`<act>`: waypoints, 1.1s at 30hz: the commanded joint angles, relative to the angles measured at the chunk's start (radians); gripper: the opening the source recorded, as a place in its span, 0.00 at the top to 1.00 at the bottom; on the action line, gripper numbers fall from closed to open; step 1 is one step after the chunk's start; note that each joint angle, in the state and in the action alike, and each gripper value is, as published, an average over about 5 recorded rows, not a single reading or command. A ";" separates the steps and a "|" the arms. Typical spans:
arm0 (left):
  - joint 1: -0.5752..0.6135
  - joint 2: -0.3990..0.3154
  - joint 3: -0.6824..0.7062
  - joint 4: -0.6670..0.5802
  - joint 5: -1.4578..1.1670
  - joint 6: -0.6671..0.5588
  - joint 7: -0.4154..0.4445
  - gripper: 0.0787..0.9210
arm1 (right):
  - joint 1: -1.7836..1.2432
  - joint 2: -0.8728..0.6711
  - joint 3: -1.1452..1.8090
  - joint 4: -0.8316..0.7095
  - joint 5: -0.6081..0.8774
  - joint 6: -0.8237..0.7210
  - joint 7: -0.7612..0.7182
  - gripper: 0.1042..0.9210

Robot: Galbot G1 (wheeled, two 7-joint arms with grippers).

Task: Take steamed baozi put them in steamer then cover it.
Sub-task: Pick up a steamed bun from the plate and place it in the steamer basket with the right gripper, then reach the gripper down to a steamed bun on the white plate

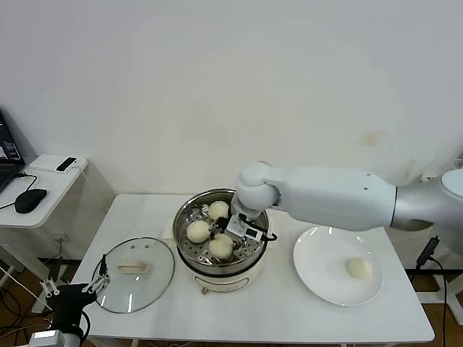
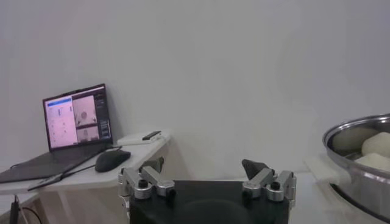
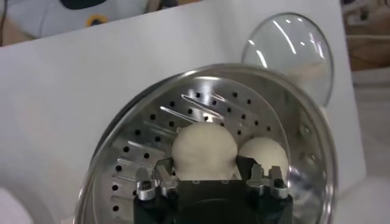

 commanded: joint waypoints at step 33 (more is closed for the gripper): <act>-0.028 0.045 0.022 -0.006 -0.004 0.001 0.001 0.12 | 0.028 -0.462 0.181 0.067 0.087 -0.539 -0.078 0.12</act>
